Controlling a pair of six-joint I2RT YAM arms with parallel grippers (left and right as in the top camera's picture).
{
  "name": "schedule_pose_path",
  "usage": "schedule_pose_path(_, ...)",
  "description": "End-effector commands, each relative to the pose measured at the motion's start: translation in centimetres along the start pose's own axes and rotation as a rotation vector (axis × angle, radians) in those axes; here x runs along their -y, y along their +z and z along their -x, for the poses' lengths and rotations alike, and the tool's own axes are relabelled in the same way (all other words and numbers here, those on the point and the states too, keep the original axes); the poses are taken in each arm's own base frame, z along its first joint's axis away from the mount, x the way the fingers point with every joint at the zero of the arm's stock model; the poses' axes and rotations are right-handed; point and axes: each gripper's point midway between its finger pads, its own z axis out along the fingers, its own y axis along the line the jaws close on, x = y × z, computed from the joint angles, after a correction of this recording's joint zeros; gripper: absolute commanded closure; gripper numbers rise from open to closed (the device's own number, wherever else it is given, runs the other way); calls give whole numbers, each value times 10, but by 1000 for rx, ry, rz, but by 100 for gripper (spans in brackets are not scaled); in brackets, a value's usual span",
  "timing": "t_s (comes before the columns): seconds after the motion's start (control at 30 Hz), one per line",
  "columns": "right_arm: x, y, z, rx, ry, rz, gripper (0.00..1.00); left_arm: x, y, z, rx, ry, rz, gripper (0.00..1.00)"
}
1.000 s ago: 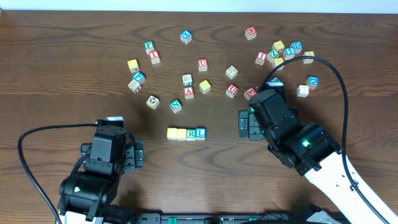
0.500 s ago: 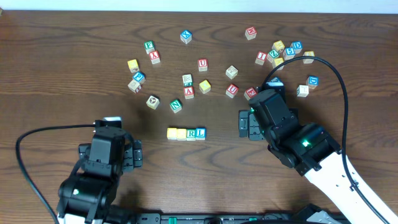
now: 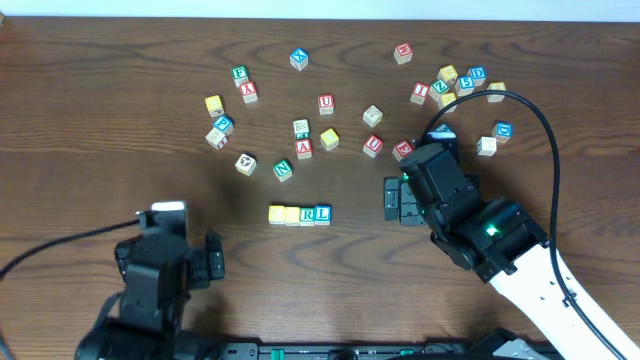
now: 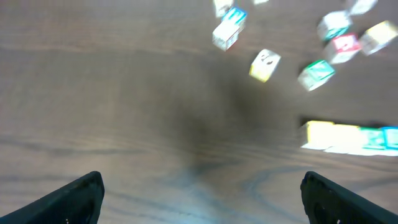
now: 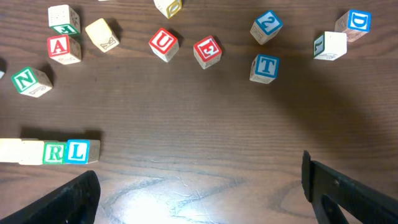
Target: Spell out CORL
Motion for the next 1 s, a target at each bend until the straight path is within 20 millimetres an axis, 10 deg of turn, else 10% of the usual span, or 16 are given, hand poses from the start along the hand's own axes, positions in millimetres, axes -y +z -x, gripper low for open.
schedule_pose_path(0.0, -2, -2, 4, 11, -10, -4, 1, 11, -15, 3, 66, 2, -94, 1)
schedule_pose_path(0.47, -2, -2, 4, 12, -10, -3, 1, -14, -54, 13, 276, -470, -120, 1)
schedule_pose_path(0.97, -2, -2, 4, 12, -10, -3, 1, -2, -30, 47, 595, -541, -253, 1)
